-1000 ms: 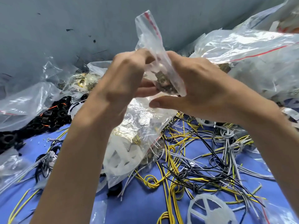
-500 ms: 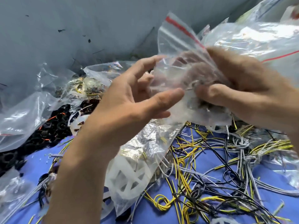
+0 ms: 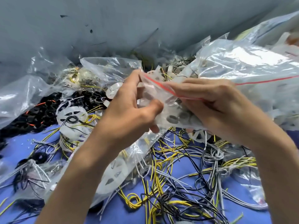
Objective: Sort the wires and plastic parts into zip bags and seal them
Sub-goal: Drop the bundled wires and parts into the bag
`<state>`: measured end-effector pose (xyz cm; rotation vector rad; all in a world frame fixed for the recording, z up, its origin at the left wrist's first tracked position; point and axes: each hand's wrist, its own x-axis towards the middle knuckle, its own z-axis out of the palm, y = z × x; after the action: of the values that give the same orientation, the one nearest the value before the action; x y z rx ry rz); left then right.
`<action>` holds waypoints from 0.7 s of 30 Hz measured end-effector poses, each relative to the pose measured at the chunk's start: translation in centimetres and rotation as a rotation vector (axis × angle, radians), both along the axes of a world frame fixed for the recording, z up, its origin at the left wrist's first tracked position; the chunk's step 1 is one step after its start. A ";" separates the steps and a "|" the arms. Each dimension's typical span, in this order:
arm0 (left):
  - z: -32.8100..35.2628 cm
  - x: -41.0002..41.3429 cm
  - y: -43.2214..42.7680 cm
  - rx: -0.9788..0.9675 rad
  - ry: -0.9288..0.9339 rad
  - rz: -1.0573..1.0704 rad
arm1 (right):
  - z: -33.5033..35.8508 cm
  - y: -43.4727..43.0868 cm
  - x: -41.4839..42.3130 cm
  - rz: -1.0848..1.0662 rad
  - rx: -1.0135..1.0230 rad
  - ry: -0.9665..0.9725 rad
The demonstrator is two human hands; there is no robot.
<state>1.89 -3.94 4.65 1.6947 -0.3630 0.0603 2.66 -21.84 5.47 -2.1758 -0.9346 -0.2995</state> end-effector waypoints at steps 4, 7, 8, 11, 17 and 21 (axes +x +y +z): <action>0.4 -0.3 -0.1 -0.044 0.036 -0.133 | 0.2 0.0 0.0 0.039 0.044 0.019; 0.5 -0.4 0.1 -0.044 -0.010 -0.142 | 0.3 0.4 -0.2 0.052 0.051 0.005; 0.5 -0.4 0.0 -0.037 -0.025 -0.143 | 0.3 0.4 -0.3 0.040 0.057 0.002; 0.1 -0.3 -0.3 -0.019 -0.031 -0.156 | 0.4 0.4 -0.9 0.008 0.079 0.065; -0.4 0.0 0.2 0.091 -0.145 -0.090 | 0.4 0.9 -1.3 -0.001 -0.107 0.059; -0.3 0.4 0.6 0.100 -0.127 -0.122 | 0.5 1.2 -1.3 -0.105 -0.150 -0.092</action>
<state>2.28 -3.30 4.31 1.7683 -0.5722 0.0606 1.40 -20.68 5.99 -2.3709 -0.9204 -0.3945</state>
